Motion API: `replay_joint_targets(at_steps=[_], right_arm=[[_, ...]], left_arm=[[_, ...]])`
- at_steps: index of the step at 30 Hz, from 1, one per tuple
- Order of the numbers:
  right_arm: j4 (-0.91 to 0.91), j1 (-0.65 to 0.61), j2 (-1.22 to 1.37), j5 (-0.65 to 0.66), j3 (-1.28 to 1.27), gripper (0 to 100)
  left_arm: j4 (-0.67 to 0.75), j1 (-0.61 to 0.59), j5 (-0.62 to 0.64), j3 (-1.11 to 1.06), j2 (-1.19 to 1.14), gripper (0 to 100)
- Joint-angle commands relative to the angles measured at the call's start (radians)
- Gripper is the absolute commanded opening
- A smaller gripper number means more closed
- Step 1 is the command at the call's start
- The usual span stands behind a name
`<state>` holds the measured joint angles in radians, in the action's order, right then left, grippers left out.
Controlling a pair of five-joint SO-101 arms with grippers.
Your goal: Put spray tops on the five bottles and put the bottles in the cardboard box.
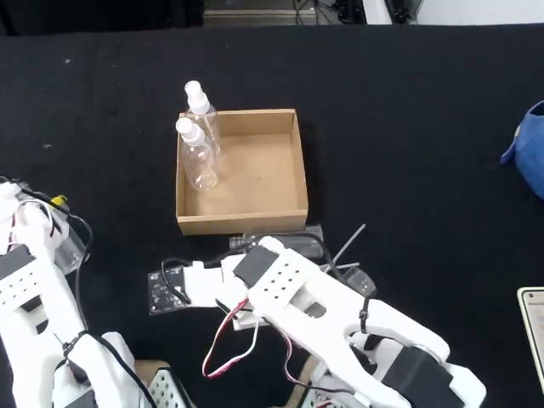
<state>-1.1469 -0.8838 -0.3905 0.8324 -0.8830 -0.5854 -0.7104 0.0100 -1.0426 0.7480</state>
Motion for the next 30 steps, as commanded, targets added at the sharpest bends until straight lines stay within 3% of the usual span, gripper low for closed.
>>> replay_joint_targets(at_steps=[1,16,22,25,30], right_arm=[[0.031,-0.015,0.002,0.058,0.010,16.9],[0.305,-0.017,0.004,0.084,-0.219,16.8],[0.311,-0.015,0.004,0.083,-0.226,0.6],[0.302,0.000,-0.016,0.075,-0.186,1.0],[0.184,0.083,-0.130,-0.051,0.030,1.1]], left_arm=[[0.012,-0.016,0.011,0.058,0.034,3],[0.011,-0.016,0.011,0.056,0.034,3],[0.011,-0.016,0.011,0.056,0.034,3],[0.011,-0.018,0.008,0.053,0.034,3],[0.011,-0.018,0.009,0.050,0.034,3]])
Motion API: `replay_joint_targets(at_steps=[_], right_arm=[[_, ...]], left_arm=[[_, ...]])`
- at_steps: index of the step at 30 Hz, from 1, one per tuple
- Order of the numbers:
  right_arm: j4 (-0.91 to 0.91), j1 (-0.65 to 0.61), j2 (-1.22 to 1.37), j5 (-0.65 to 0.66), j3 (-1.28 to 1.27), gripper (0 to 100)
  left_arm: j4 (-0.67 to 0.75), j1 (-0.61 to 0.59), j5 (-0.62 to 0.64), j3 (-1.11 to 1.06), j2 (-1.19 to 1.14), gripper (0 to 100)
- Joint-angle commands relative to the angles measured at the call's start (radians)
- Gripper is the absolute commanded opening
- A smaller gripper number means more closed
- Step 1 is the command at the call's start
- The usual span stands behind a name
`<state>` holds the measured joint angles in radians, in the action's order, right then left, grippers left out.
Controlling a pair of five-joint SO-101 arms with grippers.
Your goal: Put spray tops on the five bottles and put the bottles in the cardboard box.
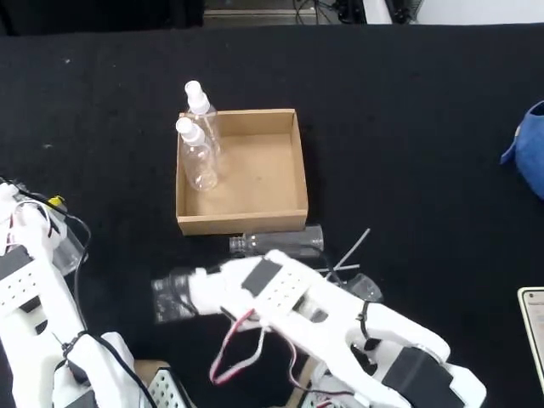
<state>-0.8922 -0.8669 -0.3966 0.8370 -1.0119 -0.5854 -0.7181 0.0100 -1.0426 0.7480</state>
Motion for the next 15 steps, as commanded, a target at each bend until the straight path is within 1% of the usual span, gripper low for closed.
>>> replay_joint_targets(at_steps=[1,4,7,11,15], right_arm=[[-0.104,0.081,-0.156,-0.071,0.213,1.1],[-0.199,0.115,-0.262,-0.120,0.381,1.1],[-0.265,0.121,-0.364,-0.224,0.536,1.1],[-0.275,0.147,-0.466,-0.417,0.699,1.1],[-0.229,0.222,-0.513,-0.632,0.806,1.1]], left_arm=[[0.011,-0.008,0.009,0.050,0.034,3],[0.012,0.001,0.009,0.050,0.034,3],[0.012,0.001,0.008,0.050,0.035,3],[0.011,-0.004,0.009,0.030,0.091,3],[-0.011,0.015,0.011,-0.056,0.315,3]])
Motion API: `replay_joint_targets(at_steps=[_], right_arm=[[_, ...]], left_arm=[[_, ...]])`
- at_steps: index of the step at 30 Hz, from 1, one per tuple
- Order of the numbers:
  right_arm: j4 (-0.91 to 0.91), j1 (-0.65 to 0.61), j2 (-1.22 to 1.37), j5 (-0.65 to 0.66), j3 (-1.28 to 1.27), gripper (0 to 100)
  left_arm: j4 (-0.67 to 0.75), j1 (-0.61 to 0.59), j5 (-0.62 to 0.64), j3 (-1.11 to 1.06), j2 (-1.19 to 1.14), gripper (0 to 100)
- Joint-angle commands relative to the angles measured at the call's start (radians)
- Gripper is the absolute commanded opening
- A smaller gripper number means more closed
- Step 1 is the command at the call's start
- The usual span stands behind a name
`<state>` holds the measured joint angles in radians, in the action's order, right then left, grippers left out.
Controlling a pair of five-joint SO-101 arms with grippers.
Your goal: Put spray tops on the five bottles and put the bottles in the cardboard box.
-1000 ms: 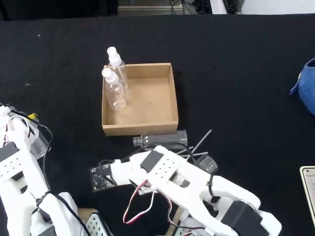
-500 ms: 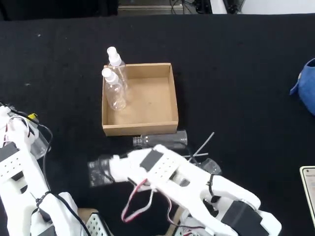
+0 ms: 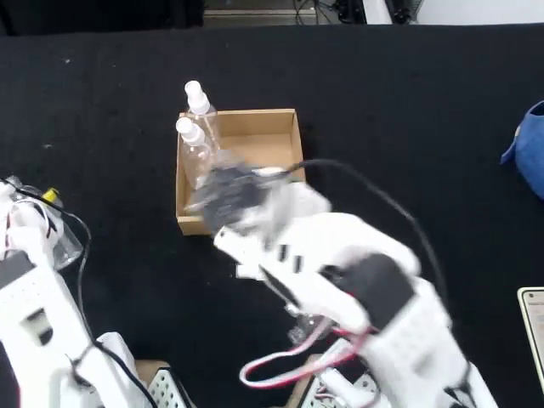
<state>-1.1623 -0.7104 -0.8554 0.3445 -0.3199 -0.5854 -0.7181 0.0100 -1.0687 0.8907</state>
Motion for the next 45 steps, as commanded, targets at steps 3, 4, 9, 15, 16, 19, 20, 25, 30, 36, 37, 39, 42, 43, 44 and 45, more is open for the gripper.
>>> replay_joint_targets(at_steps=[3,4,9,15,16,19,20,25,30,36,37,39,42,43,44,45], right_arm=[[0.069,0.101,-0.061,-0.224,0.179,1.1],[0.071,0.103,-0.059,-0.241,0.199,1.1],[0.106,0.103,-0.059,-0.316,0.283,1.1],[0.336,0.103,-0.053,-0.457,0.269,1.1],[0.382,0.101,-0.048,-0.482,0.254,1.1],[0.509,0.101,-0.033,-0.526,0.213,1.1],[0.542,0.101,-0.027,-0.528,0.199,1.1],[0.638,0.104,-0.015,-0.525,0.131,1.1],[0.649,0.104,-0.015,-0.523,0.102,1.1],[0.651,0.103,-0.012,-0.523,0.094,1.5],[0.652,0.103,-0.012,-0.523,0.094,1.5],[0.658,0.103,-0.012,-0.523,0.094,1.5],[0.690,0.103,-0.012,-0.523,0.090,1.5],[0.703,0.103,-0.012,-0.523,0.090,1.5],[0.720,0.101,-0.012,-0.523,0.090,1.5],[0.741,0.101,-0.010,-0.523,0.090,1.5]], left_arm=[[-0.015,0.077,0.011,-0.119,0.374,3],[-0.017,0.113,0.008,-0.148,0.437,3],[-0.066,0.246,0.005,-0.240,0.715,3],[-0.218,0.344,0.005,-0.232,0.947,3],[-0.219,0.361,0.005,-0.232,0.945,3],[-0.219,0.426,0.003,-0.234,0.924,3],[-0.219,0.452,0.003,-0.240,0.927,3],[-0.210,0.636,0.003,-0.243,0.933,3],[-0.110,0.697,0.003,-0.298,0.933,3],[-0.020,0.697,0.006,-0.361,0.936,3],[-0.003,0.697,0.011,-0.360,0.936,3],[0.052,0.708,0.011,-0.363,0.936,3],[0.074,0.708,0.011,-0.363,0.936,3],[0.077,0.708,0.011,-0.363,0.936,3],[0.078,0.708,0.011,-0.363,0.936,3],[0.081,0.710,0.011,-0.363,0.936,3]])
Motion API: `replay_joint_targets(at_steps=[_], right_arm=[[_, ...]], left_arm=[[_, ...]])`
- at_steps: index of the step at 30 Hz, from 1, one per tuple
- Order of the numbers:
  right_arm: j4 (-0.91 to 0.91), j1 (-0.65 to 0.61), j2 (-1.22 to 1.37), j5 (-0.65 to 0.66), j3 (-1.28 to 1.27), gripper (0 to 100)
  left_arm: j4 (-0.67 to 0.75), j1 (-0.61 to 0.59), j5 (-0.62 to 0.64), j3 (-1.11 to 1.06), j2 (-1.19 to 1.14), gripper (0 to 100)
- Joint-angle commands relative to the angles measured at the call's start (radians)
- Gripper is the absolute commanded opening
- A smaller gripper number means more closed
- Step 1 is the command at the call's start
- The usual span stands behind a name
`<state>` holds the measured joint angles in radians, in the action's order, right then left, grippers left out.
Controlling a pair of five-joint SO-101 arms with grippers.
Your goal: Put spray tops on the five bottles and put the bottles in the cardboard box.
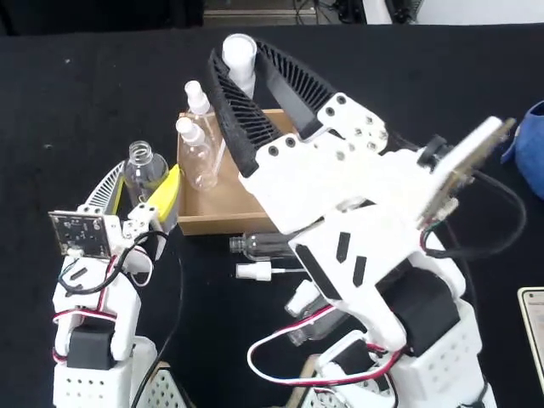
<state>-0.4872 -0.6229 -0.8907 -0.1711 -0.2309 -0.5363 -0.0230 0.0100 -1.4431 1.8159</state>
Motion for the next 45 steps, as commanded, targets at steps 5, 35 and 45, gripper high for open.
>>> replay_joint_targets(at_steps=[5,35,45], right_arm=[[0.157,0.014,0.025,-0.008,0.001,1.4],[0.356,-0.256,0.363,0.212,0.159,1.1],[0.379,-0.262,0.363,0.212,0.193,1.1]], left_arm=[[0.176,0.004,0.003,-0.054,0.011,3],[0.660,0.008,0.008,-0.255,0.008,3],[0.660,0.007,0.009,-0.255,0.008,3]])
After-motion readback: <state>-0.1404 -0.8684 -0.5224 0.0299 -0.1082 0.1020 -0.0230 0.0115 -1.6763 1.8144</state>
